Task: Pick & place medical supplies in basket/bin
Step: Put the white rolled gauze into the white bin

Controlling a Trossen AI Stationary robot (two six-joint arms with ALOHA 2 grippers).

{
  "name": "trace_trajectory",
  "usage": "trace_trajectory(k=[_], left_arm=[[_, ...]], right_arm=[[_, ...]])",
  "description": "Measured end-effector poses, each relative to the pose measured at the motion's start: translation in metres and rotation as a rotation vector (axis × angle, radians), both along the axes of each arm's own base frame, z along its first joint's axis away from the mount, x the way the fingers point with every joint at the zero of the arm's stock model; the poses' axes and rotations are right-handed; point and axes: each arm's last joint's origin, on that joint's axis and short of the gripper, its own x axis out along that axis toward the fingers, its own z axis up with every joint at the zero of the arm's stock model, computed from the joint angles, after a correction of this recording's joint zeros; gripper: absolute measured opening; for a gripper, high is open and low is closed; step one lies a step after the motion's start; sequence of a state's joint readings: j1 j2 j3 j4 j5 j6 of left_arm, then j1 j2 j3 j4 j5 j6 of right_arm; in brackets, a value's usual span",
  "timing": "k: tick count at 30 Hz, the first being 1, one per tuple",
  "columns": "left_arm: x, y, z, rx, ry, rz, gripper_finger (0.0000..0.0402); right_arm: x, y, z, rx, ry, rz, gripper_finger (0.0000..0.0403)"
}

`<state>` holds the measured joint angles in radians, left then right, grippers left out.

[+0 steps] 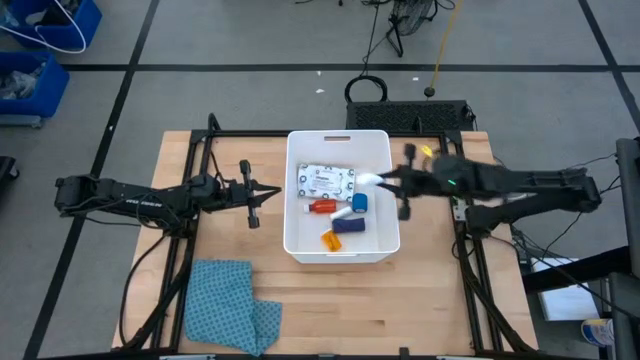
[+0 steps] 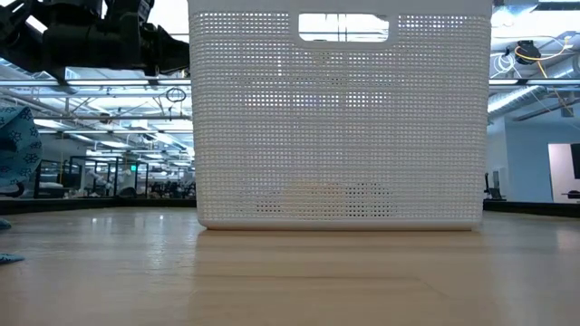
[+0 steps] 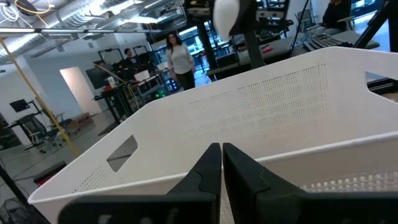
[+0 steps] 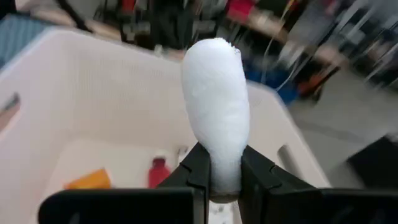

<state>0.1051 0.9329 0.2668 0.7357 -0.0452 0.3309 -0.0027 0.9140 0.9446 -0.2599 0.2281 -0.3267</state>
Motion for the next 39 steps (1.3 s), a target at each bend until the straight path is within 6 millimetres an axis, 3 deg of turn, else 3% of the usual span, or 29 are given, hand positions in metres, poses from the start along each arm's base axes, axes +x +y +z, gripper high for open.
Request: trace_trajectory(k=[5, 11, 19, 31, 39], left_arm=[[0.000, 0.000, 0.000, -0.020, -0.002, -0.002, 0.0021], [0.000, 0.000, -0.001, -0.040, 0.004, -0.004, 0.0021], [0.000, 0.000, -0.003, -0.051, 0.024, -0.005, 0.0021], [0.000, 0.000, -0.003, -0.050, 0.022, -0.005, 0.0021], [0.000, 0.000, -0.003, -0.050, 0.022, -0.005, 0.0021]], right_arm=[[0.037, -0.029, 0.013, 0.069, 0.152, 0.012, 0.0034], [0.062, -0.069, 0.017, 0.106, 0.360, -0.021, 0.0034], [0.085, -0.098, -0.018, 0.217, 0.552, 0.074, 0.0034], [0.124, -0.100, -0.075, 0.243, 0.731, 0.054, 0.0033], [0.131, -0.111, -0.103, 0.310, 0.820, -0.009, 0.0034]])
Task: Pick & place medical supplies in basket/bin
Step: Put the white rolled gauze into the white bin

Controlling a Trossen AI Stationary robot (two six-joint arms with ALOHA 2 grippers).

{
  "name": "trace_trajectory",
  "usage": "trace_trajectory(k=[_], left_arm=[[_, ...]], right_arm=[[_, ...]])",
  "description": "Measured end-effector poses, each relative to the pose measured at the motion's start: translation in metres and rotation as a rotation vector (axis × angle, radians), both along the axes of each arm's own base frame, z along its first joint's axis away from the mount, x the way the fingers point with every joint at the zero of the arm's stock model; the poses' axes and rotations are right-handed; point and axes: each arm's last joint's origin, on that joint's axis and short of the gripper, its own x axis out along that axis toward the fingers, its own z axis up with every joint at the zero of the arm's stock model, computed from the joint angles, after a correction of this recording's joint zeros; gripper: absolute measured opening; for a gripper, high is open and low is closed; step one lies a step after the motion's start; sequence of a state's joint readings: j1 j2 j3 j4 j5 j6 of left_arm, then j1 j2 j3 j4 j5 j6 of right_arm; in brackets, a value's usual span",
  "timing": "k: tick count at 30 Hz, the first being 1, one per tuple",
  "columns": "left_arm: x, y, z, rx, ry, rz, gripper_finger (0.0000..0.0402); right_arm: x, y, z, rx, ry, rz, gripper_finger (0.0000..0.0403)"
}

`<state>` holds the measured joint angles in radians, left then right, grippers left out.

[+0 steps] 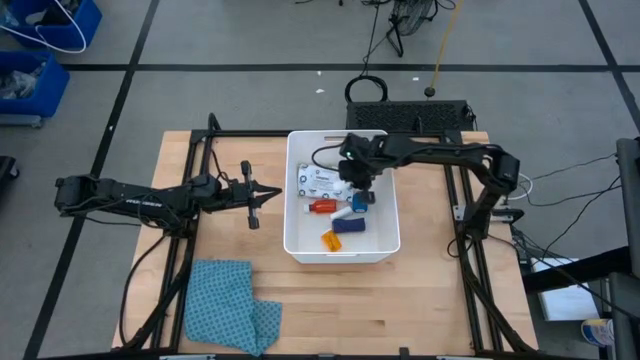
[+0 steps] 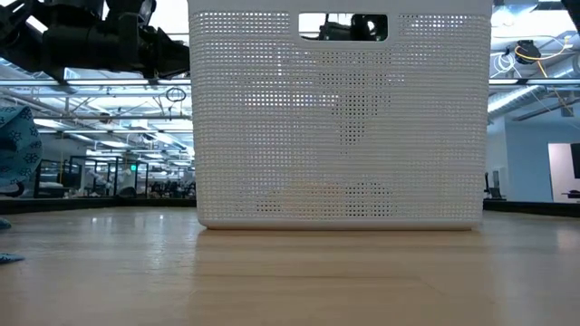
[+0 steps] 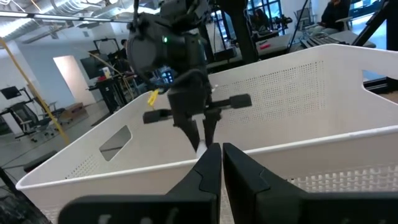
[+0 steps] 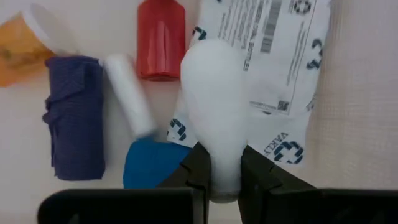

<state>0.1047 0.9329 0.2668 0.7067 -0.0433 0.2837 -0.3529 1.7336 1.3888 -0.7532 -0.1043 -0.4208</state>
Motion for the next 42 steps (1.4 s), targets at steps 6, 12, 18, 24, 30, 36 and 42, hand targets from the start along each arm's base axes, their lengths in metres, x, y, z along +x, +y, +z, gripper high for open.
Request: trace_trajectory(k=[6, 12, 18, 24, 30, 36, 42], left_arm=[[0.000, 0.000, 0.000, 0.001, 0.000, 0.000, 0.0021], [0.000, 0.000, 0.000, 0.001, 0.000, 0.000, 0.0021], [0.000, 0.000, 0.000, 0.001, -0.001, -0.017, 0.0021], [0.000, 0.000, 0.000, 0.001, -0.001, -0.017, 0.0021], [0.000, 0.000, 0.000, 0.001, -0.001, -0.016, 0.0021], [0.000, 0.000, 0.000, 0.001, -0.001, -0.017, 0.0021], [0.000, 0.000, 0.000, -0.001, -0.002, -0.017, 0.0021]], right_arm=[[0.001, -0.001, -0.014, 0.038, 0.072, -0.027, 0.0036], [0.000, 0.000, -0.027, 0.063, 0.154, -0.016, 0.0035], [-0.002, 0.000, -0.030, 0.075, 0.184, -0.017, 0.0036], [-0.003, 0.001, -0.030, 0.081, 0.200, -0.017, 0.0038], [-0.004, 0.001, -0.031, 0.086, 0.213, -0.016, 0.0039], [-0.005, 0.001, -0.031, 0.095, 0.219, -0.031, 0.0038], [-0.005, 0.002, -0.031, 0.098, 0.226, -0.033, 0.0040]])
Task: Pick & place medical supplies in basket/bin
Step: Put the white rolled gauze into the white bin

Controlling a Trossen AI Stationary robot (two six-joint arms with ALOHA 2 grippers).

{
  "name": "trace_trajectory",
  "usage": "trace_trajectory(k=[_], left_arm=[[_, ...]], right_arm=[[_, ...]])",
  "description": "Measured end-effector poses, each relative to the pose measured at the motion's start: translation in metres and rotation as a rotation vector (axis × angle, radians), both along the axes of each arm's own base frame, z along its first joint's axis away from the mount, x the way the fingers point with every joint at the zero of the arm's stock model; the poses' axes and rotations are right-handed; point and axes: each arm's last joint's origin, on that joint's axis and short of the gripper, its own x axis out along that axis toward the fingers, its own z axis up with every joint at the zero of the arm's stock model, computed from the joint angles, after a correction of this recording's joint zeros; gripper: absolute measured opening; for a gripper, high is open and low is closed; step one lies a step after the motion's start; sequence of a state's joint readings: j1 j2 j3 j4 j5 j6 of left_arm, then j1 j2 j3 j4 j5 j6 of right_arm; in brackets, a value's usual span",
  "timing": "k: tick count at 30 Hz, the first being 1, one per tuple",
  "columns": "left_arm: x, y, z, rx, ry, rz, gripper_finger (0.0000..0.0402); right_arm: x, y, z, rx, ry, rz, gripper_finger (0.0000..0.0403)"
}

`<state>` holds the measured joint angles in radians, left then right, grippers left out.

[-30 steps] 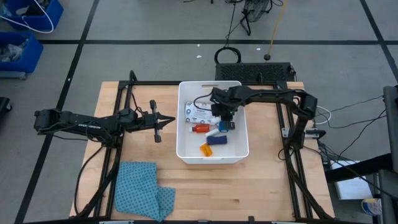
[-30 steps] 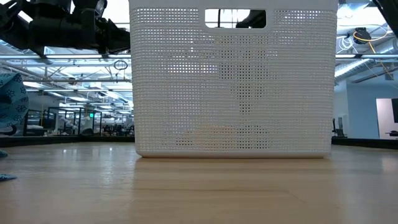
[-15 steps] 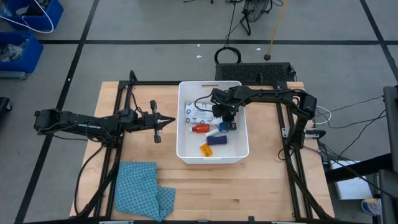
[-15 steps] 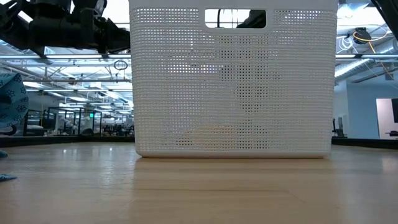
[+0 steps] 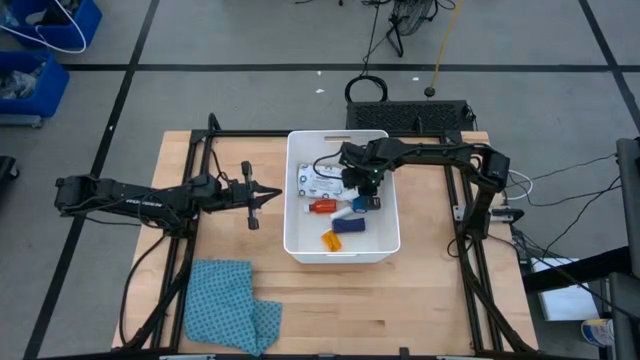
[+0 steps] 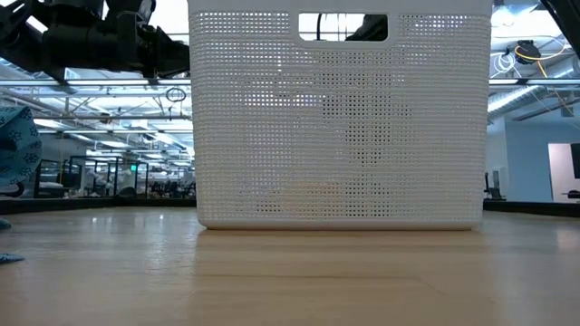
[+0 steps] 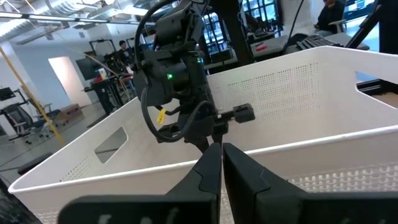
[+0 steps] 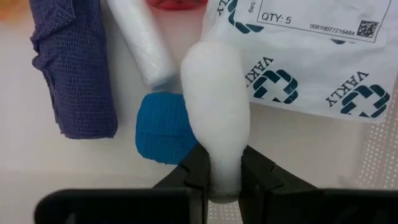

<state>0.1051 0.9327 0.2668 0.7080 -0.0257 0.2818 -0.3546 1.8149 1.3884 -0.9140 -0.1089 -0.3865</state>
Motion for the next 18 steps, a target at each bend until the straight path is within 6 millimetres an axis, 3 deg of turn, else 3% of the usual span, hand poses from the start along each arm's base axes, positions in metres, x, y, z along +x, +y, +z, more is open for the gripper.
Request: trace_trajectory(k=[6, 18], left_arm=[[0.0000, 0.0000, 0.0000, -0.007, -0.001, -0.001, 0.0021], [0.0000, 0.0000, -0.0001, -0.004, 0.000, -0.001, 0.0021]], right_arm=[[0.0018, -0.0005, 0.0004, -0.006, -0.019, -0.004, 0.0055], [0.0010, -0.0003, 0.0024, -0.010, -0.021, -0.023, 0.0162]])
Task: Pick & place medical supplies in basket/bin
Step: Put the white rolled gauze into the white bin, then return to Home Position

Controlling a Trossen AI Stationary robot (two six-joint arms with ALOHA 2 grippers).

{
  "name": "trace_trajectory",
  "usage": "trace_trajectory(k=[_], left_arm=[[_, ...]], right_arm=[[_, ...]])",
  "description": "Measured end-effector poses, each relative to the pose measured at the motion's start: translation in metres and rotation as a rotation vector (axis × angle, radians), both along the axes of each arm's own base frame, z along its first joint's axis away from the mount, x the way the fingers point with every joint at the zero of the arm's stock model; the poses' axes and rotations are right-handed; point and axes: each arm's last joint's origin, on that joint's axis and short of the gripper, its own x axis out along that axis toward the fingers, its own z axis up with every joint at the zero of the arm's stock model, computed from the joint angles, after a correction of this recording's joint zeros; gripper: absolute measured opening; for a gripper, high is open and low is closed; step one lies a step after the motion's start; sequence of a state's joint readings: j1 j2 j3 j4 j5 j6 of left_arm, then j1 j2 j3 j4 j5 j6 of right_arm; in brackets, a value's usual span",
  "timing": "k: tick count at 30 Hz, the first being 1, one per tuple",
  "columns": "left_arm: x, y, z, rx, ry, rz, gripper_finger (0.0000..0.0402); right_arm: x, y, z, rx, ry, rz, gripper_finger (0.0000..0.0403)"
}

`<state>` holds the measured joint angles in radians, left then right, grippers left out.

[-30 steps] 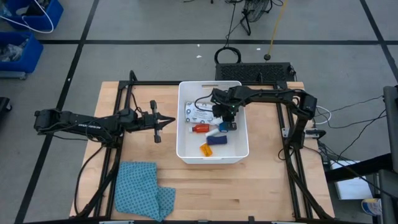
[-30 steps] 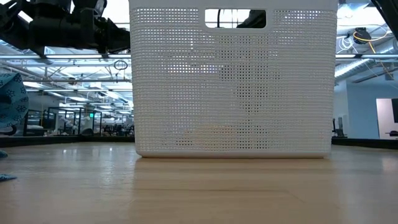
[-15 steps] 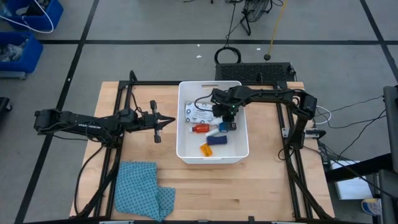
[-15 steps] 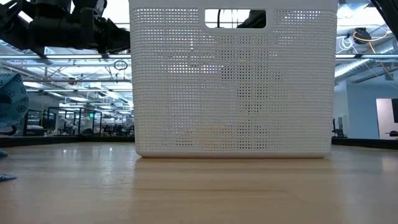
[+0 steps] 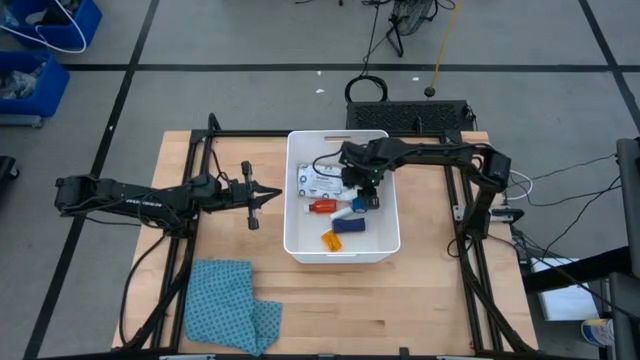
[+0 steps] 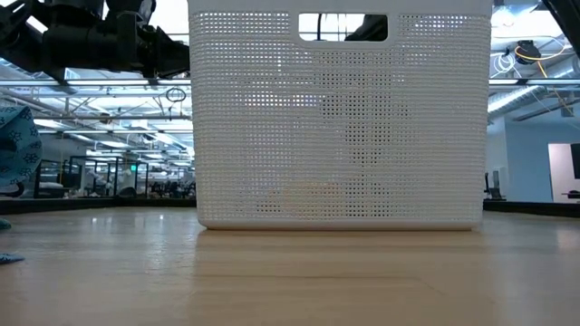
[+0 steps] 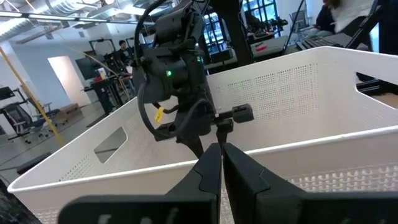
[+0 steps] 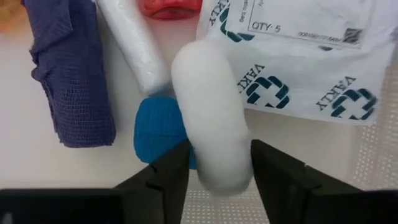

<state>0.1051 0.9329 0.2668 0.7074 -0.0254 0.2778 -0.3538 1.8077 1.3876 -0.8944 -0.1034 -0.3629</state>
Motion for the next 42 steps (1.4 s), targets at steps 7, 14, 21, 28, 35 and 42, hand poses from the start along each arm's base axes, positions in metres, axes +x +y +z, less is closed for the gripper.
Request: trace_trajectory(k=[7, 14, 21, 28, 35, 42], left_arm=[[0.000, 0.000, 0.000, 0.001, 0.001, 0.000, 0.0021], [0.000, 0.000, 0.000, 0.001, 0.001, 0.000, 0.0021], [0.000, 0.000, 0.000, 0.000, 0.000, 0.000, 0.0021], [0.000, 0.000, 0.000, 0.005, 0.001, 0.002, 0.0021], [0.000, 0.000, 0.000, 0.006, -0.004, 0.002, 0.0021], [0.000, 0.000, 0.000, 0.007, -0.004, 0.002, 0.0021]], right_arm=[[-0.008, 0.002, 0.029, -0.073, -0.086, -0.011, 0.0183], [-0.024, 0.008, 0.064, -0.122, -0.196, -0.015, 0.0189], [-0.051, 0.018, 0.114, -0.204, -0.392, 0.015, 0.0140], [-0.100, 0.029, 0.173, -0.195, -0.708, 0.092, 0.0010], [-0.164, 0.045, 0.212, -0.217, -0.956, 0.098, 0.0002], [-0.202, 0.068, 0.199, -0.144, -1.093, 0.109, 0.0001]])
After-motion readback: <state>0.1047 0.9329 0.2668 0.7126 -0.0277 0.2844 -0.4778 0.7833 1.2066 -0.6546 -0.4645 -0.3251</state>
